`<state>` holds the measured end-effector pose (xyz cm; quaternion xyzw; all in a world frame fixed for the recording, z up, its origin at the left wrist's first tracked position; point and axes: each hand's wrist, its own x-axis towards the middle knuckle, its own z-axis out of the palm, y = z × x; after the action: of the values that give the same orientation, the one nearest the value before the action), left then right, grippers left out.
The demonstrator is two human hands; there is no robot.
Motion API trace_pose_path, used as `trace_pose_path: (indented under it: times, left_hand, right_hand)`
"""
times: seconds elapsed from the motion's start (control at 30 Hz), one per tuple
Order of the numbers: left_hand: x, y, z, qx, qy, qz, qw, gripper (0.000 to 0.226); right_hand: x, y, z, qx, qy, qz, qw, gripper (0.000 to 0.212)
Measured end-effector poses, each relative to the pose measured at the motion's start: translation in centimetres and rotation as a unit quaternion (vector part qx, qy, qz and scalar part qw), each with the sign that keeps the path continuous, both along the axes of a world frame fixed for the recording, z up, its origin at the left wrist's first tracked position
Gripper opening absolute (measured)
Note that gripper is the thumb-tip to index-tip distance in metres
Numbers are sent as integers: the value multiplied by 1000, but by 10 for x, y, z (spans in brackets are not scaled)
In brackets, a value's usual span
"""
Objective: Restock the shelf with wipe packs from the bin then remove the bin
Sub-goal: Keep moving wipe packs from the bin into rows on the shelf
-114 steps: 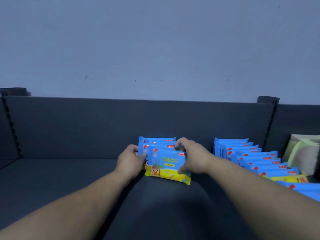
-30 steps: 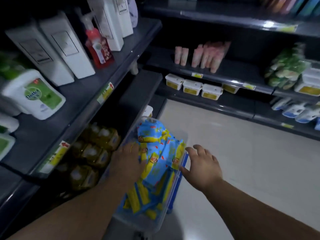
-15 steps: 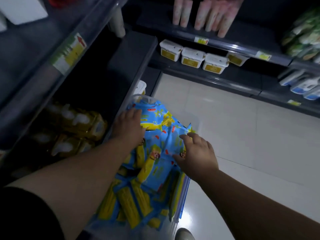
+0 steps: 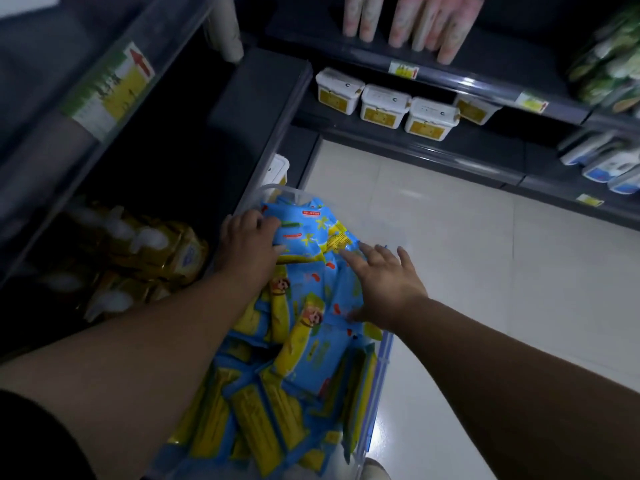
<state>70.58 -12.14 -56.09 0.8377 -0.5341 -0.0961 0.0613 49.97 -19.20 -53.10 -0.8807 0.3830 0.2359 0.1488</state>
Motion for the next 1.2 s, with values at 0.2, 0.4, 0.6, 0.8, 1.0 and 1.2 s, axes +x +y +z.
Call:
trace_pose_path:
  times: [0.2,0.4,0.6,0.8,1.0,1.2]
  left_hand:
    - [-6,15,19,-45,97,23,994,27]
    - [-18,25,31,-46,128,29,990,28]
    - [-22,31,46,-74,133,38,988,31]
    - [-25,35,77,-64,127,50,989,36]
    - [-31,53,126,-94,142,66,983,46]
    - [-40,87,214,-155,144,117,970,46]
  right_hand:
    - [6,-6,-5,2,32,18,999,115]
    - [5,-2,-1,20,-42,6,999,97]
    - [-2,-3,11,44,-109,1,993,48]
    - [-10,-7,42,77,-155,-23,985,32]
    - [-17,-14,99,105,-253,-102,956,25]
    - [-13,-3,189,177,-335,-108,919,33]
